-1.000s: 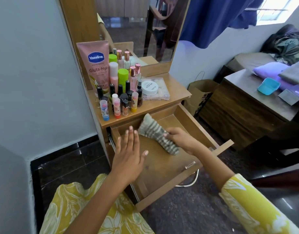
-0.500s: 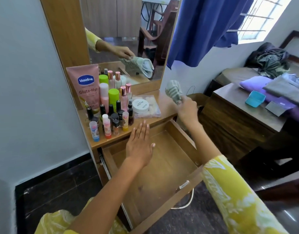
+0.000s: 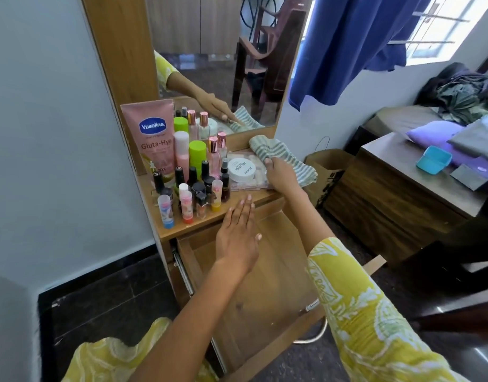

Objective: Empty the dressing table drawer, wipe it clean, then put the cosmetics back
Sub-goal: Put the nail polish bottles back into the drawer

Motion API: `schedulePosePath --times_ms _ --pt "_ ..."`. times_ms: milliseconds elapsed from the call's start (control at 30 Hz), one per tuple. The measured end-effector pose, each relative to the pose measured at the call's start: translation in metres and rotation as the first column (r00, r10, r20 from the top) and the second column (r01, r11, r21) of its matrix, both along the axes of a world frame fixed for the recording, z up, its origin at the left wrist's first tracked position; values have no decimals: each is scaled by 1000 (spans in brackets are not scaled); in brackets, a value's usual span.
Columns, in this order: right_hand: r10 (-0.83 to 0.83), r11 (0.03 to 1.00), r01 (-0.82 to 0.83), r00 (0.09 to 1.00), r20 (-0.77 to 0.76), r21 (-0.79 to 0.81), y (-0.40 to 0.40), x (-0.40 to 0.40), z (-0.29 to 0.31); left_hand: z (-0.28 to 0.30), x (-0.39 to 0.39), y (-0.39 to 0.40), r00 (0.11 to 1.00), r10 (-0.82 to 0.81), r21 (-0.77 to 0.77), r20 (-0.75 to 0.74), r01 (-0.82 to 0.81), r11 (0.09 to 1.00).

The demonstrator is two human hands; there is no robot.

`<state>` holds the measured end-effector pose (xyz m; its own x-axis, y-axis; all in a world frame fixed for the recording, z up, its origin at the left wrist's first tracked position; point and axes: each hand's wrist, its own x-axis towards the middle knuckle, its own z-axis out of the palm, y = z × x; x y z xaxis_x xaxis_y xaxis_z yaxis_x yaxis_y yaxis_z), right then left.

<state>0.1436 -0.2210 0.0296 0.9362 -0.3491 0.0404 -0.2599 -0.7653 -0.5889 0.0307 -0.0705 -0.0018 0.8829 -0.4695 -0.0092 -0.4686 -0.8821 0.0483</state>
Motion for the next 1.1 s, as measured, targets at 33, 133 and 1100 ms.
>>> schedulePosePath --times_ms 33,133,1100 --pt "1 1000 -1 1000 28 5 2 -5 0 0 0 0 1000 0 1 2 0 1000" --pt "4 999 4 984 180 -46 11 -33 -3 -1 0 0 1000 2 5 10 -2 1000" --pt "258 956 -292 873 413 20 125 -173 -69 16 -51 122 833 466 -701 297 -141 699"
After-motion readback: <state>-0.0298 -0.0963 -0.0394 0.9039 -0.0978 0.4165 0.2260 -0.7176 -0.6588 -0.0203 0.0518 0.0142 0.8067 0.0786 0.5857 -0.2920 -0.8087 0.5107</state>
